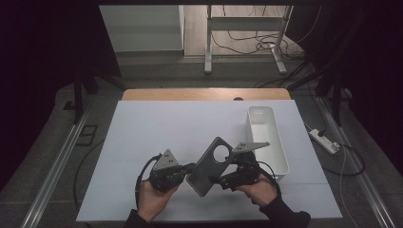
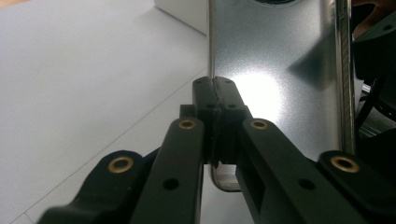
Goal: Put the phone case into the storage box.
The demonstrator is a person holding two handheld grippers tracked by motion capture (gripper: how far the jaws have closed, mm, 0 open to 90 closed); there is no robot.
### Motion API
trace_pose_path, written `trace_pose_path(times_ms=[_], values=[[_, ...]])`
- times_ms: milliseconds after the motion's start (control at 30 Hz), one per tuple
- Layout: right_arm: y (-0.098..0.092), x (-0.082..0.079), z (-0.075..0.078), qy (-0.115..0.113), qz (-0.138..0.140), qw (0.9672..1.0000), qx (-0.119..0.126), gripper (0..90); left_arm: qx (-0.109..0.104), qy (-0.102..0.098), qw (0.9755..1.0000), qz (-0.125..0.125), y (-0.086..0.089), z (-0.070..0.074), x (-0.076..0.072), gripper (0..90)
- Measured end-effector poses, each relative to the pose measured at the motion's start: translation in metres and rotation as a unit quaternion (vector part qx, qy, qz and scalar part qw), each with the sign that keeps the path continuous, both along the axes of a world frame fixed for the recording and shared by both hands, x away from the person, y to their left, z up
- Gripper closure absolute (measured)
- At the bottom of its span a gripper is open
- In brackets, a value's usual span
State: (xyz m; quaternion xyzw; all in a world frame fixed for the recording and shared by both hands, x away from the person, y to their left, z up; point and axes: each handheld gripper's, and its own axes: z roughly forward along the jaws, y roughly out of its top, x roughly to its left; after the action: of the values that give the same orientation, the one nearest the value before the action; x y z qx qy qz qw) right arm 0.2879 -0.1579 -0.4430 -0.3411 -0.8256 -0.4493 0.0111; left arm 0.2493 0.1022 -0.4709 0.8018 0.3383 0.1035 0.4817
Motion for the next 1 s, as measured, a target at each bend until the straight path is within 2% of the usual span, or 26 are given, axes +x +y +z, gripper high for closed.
trace_pose_path(times_ms=[267,367,533,667,700,800,900,1000], values=[[0.011,0.002,-0.005,0.014,-0.009,0.9999,-0.002,0.0,0.003,-0.003,1.0000,0.000,-0.002,0.001,-0.002,89.0],[0.012,0.002,-0.006,0.013,-0.013,0.9998,-0.003,4.1,0.004,-0.004,1.0000,0.000,-0.002,0.001,-0.003,89.0],[0.008,0.003,-0.006,0.022,-0.025,0.9994,0.012,26.7,0.003,-0.006,1.0000,0.000,-0.003,0.001,-0.004,89.0],[0.006,0.002,-0.007,0.035,-0.020,0.9987,0.033,52.9,0.006,-0.007,1.0000,0.001,-0.004,0.001,-0.005,89.0],[0.006,0.002,-0.007,0.035,-0.020,0.9987,0.033,52.9,0.006,-0.007,1.0000,0.001,-0.004,0.001,-0.005,89.0],[0.004,0.003,-0.008,0.047,-0.017,0.9971,0.058,69.2,0.011,-0.009,0.9999,-0.002,-0.005,-0.001,-0.005,88.9],[0.003,0.003,-0.008,0.060,-0.019,0.9952,0.075,77.5,0.013,-0.011,0.9998,-0.005,-0.006,-0.002,-0.006,88.7],[0.000,0.003,-0.009,0.083,-0.026,0.9915,0.097,86.4,0.021,-0.016,0.9996,-0.008,-0.009,-0.002,-0.007,87.2]])
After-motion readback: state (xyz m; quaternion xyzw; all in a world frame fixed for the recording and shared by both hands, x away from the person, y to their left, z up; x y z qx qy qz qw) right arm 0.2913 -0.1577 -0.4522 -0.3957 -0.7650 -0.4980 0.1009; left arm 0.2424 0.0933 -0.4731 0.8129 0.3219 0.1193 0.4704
